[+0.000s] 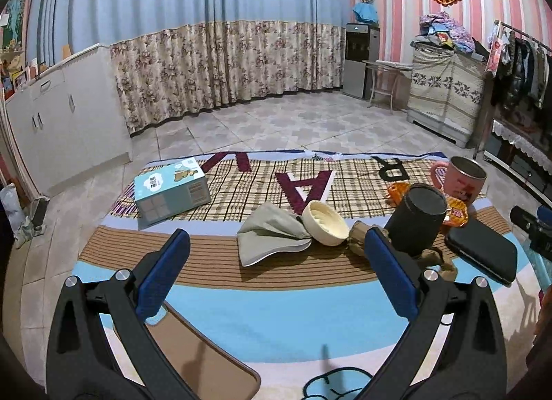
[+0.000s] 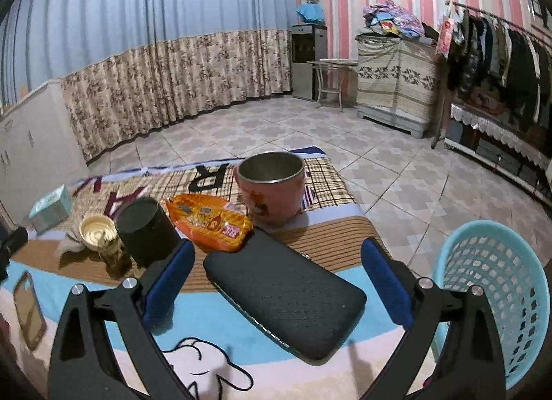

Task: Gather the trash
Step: 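Move both tools back over the bed toward the crumpled brown paper, then grasp the crumpled brown paper with the left gripper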

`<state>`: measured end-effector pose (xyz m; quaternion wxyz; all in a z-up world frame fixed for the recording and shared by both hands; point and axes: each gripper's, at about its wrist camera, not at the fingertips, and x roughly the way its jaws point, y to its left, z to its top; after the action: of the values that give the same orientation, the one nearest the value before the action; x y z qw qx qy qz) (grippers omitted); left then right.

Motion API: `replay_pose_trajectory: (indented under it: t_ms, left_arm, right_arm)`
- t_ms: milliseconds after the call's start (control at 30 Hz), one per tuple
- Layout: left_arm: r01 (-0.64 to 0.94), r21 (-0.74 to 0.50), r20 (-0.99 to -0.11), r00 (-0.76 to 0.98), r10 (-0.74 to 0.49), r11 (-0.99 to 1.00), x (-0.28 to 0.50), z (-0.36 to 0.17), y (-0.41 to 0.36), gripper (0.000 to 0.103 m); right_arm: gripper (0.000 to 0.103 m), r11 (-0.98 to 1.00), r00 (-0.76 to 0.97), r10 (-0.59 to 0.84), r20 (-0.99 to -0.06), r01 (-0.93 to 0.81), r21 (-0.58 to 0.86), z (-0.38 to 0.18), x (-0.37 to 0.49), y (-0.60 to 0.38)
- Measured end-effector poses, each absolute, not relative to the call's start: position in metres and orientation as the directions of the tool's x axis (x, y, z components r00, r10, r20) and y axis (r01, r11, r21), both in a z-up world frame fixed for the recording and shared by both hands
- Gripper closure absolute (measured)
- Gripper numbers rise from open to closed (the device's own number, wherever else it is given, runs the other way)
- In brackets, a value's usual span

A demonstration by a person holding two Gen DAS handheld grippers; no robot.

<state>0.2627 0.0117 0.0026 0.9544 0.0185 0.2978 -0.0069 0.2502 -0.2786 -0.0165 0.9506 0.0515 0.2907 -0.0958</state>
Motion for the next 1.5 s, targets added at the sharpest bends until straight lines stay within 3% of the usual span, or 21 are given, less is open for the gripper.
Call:
replay_pose_trajectory:
  t_ms: [700, 833, 967, 1333, 1500]
  left_arm:
    - [-0.022, 0.060, -0.610, 0.791, 0.055, 0.998, 0.277, -0.021, 0.023, 0.005]
    - [-0.028, 0.027, -0.623, 0.781, 0.038, 0.999, 0.281, -0.022, 0.026, 0.005]
    - [-0.020, -0.012, -0.631, 0.776, 0.008, 1.000, 0.282, -0.025, 0.021, 0.005]
    - [0.174, -0.040, -0.675, 0.722, -0.155, 0.984, 0.277, -0.042, -0.074, 0.005]
    - [0.246, 0.004, -0.707, 0.686, -0.171, 0.969, 0.280, -0.059, -0.118, 0.005]
  right_arm:
    - [0.008, 0.974, 0.750, -0.174, -0.638, 0.228, 0.003, -0.047, 0.260, -0.295]
    - [0.008, 0.977, 0.745, -0.142, -0.652, 0.211, 0.029, -0.051, 0.263, -0.293]
    - [0.008, 0.974, 0.727, -0.197, -0.658, 0.222, -0.046, -0.054, 0.267, -0.281]
    - [0.008, 0.954, 0.743, -0.274, -0.610, 0.291, -0.074, -0.032, 0.253, -0.312]
    - [0.008, 0.947, 0.737, -0.269, -0.621, 0.319, -0.031, -0.033, 0.250, -0.330]
